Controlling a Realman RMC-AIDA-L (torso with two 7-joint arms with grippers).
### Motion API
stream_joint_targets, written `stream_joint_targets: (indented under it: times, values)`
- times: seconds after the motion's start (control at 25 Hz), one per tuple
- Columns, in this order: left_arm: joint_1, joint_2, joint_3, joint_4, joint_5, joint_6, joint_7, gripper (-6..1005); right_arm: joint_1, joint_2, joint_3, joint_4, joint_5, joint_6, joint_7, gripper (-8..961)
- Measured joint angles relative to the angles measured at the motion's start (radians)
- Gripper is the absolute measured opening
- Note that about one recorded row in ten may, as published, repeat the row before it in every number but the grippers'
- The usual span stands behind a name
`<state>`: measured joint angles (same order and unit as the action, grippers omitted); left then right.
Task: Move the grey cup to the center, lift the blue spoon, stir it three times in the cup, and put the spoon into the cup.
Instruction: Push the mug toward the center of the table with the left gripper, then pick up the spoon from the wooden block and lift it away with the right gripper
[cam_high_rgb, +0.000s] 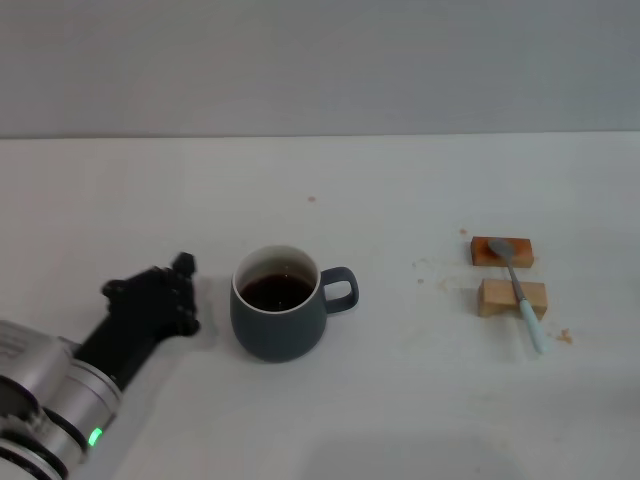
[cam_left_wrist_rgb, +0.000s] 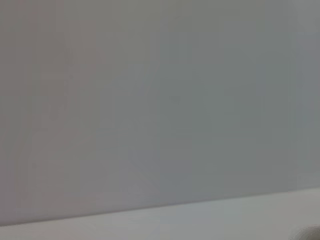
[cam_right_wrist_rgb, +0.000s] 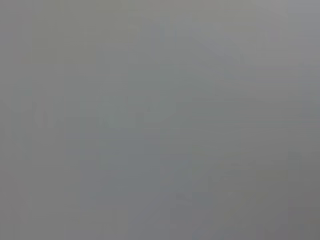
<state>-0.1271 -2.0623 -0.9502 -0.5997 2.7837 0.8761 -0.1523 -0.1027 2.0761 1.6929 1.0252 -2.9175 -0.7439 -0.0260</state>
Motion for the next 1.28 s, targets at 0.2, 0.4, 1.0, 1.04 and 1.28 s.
stream_joint_targets:
  times: [0.2,0.4,1.0,1.04,1.28]
  values:
    - [-0.007,0.005,-0.188,-0.004,0.005,-0.044,0.011,-2,-0.015,0.002,-0.031,0.002,0.0,0.001,0.0,722]
    - [-0.02,0.012,-0.318,-0.007,0.01,-0.053,0.035,-2,-0.04,0.003,-0.069,0.016,0.003,0.003,0.0,722]
    - [-0.029,0.012,-0.436,-0.003,0.016,-0.048,0.051,-2,-0.118,0.009,-0.287,0.078,0.066,0.022,0.0,722]
    - [-0.028,0.012,-0.44,-0.003,0.016,-0.048,0.051,-2,-0.125,0.009,-0.306,0.084,0.075,0.02,0.0,722]
    - [-0.032,0.012,-0.445,0.001,0.018,-0.048,0.051,-2,-0.161,0.008,-0.436,0.128,0.083,0.018,0.0,722]
